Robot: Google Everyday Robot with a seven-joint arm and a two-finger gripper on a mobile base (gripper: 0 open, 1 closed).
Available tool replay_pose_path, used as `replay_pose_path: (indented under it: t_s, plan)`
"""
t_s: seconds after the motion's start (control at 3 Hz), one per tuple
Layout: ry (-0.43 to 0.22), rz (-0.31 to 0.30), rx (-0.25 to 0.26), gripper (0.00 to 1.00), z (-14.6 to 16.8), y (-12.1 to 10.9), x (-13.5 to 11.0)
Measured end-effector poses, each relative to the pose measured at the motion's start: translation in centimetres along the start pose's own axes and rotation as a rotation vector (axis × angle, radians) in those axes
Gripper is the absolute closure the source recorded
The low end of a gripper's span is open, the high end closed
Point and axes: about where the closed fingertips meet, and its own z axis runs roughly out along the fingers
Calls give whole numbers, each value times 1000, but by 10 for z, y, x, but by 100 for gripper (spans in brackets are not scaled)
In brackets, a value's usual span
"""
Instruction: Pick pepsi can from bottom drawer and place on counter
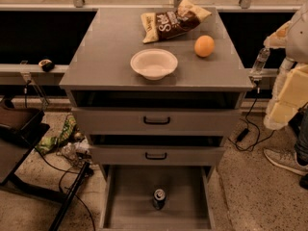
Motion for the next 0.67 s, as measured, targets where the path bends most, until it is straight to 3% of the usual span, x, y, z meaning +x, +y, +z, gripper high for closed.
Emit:
replay_pose_path:
  t_s: [0.67]
  plan:
    - [-18, 13, -29, 0, 11, -1, -5]
